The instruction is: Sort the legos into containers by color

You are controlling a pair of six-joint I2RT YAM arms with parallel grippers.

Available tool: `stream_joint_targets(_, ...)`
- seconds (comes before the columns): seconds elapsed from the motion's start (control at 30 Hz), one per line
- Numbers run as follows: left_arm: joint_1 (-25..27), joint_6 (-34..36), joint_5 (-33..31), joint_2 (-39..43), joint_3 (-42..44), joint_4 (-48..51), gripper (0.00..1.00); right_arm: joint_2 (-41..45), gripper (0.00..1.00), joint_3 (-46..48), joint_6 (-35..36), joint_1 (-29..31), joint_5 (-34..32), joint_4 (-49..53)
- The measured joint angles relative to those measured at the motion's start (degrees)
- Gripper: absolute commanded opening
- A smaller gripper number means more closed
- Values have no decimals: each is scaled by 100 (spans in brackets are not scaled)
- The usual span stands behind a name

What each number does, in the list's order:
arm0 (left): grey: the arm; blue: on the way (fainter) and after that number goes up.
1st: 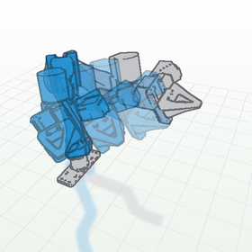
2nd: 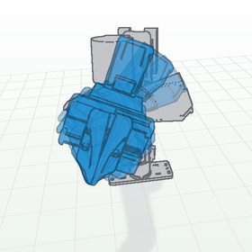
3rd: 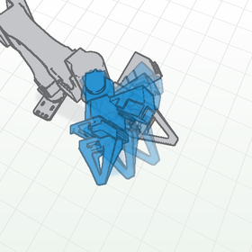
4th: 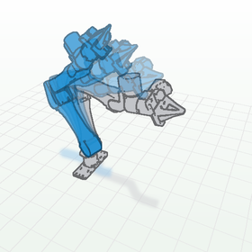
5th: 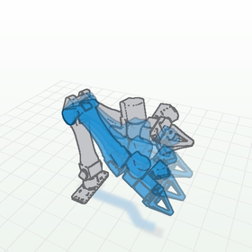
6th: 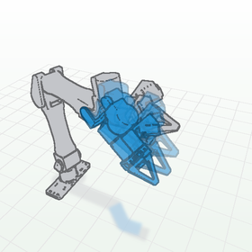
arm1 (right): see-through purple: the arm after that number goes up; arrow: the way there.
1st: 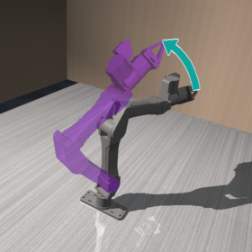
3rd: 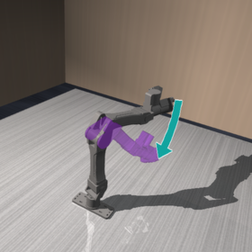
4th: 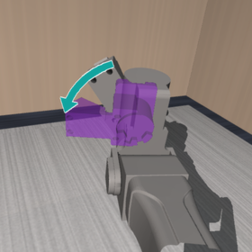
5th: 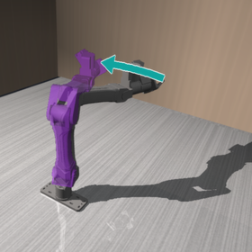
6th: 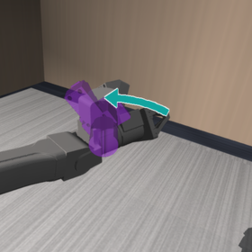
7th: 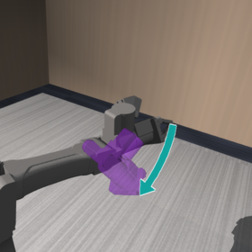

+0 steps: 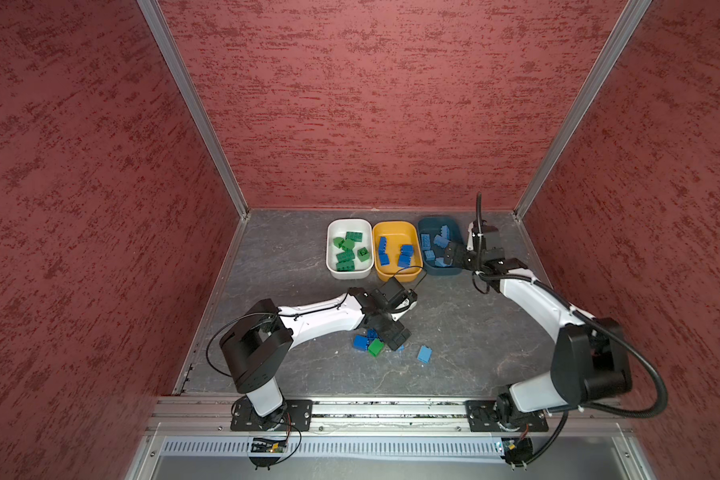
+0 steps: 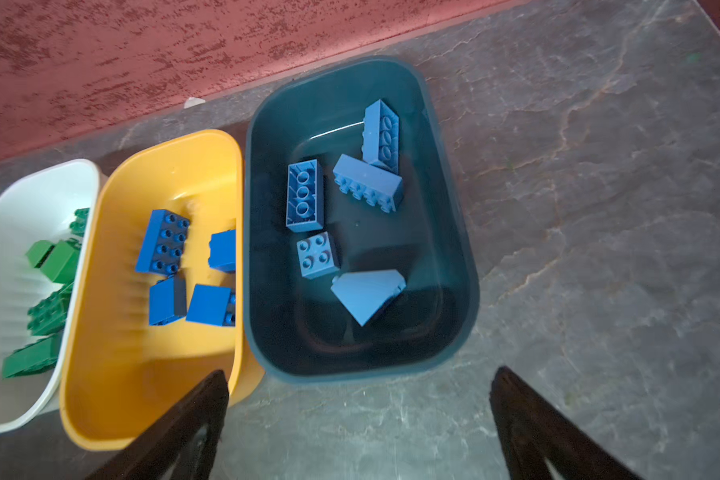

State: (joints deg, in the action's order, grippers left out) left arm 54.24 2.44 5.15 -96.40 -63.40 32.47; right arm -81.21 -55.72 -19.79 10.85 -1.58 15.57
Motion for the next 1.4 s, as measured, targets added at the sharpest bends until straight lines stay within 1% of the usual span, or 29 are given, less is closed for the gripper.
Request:
stream_joint_targets(0.07, 50, 114, -35, 4, 0, 4, 100, 457, 99, 431, -138, 20, 17, 44)
stream_joint_targets(0.13, 157, 234, -76, -15, 0, 35, 97, 756, 99, 726, -243, 26, 17, 105)
stream_joint_targets(0.27, 330, 404, -120, -166, -72, 151, 90, 1056, 99, 1008, -382, 31, -7, 192)
stream_joint_targets(0.37, 398, 514, -208, -455, -240, 219, 86, 1311, 99, 1123, -422, 31, -20, 319)
stream_joint_targets(0.6, 437, 809, -433, -1060, -656, 437, 83, 1357, 99, 1123, -426, 31, -22, 313)
stream_joint_targets(0.8, 472, 1058, -544, -1364, -885, 699, 73, 1357, 99, 1123, -424, 31, -46, 317)
stream_joint_targets(0.93, 503, 1178, -575, -1386, -938, 804, 67, 1360, 99, 1123, -422, 31, -76, 315)
stream_joint_targets(1.1, 498, 1193, -540, -1386, -938, 824, 57, 1360, 99, 1143, -420, 31, -105, 317)
stream_joint_targets(1.17, 459, 1145, -501, -1386, -938, 822, 49, 1360, 99, 1143, -417, 31, -109, 315)
stream_joint_targets(1.23, 404, 1062, -463, -1384, -938, 791, 45, 1353, 99, 1143, -417, 31, -116, 313)
stream_joint_targets(1.4, 90, 538, -463, -1379, -1156, 632, 44, 1327, 99, 1158, -479, 31, -125, 173)
